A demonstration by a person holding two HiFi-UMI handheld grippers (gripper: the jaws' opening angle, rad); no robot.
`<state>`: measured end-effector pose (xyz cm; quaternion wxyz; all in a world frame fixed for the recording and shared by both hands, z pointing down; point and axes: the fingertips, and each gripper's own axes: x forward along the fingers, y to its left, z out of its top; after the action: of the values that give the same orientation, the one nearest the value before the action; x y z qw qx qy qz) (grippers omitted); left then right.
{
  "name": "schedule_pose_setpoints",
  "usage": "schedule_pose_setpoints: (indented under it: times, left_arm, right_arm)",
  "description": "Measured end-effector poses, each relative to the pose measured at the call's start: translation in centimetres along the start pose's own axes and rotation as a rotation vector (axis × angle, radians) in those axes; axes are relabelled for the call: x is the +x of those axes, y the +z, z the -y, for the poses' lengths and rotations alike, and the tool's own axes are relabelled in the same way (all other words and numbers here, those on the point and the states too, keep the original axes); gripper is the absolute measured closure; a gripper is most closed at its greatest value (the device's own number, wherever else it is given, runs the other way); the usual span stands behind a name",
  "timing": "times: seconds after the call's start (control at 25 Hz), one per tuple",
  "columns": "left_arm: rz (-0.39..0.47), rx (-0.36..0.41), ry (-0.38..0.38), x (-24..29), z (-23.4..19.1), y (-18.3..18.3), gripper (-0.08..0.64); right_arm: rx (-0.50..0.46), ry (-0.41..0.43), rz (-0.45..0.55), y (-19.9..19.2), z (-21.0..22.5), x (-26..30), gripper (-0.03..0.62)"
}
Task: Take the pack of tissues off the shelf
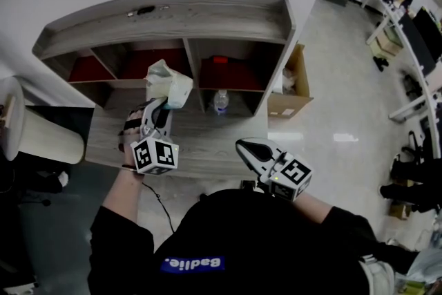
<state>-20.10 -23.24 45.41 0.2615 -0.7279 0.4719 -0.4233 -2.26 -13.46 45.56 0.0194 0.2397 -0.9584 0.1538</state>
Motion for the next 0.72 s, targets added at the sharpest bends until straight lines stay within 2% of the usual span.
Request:
schedule_pose_setpoints:
  times: [0.16, 0.72]
  left_arm:
    - [0.039, -0.109, 0.006, -1.8, 0.2, 0.8, 0.518]
    - [0.116, -0.410, -0.019, -5.8, 2.6, 2.5, 0.520]
  right_arm:
    - [-0.004, 0.012, -0.003, 0.0, -0.4, 0.4, 0.566]
    - [0.002, 0.027, -0.020, -0.4, -0.7, 0.6, 0.566]
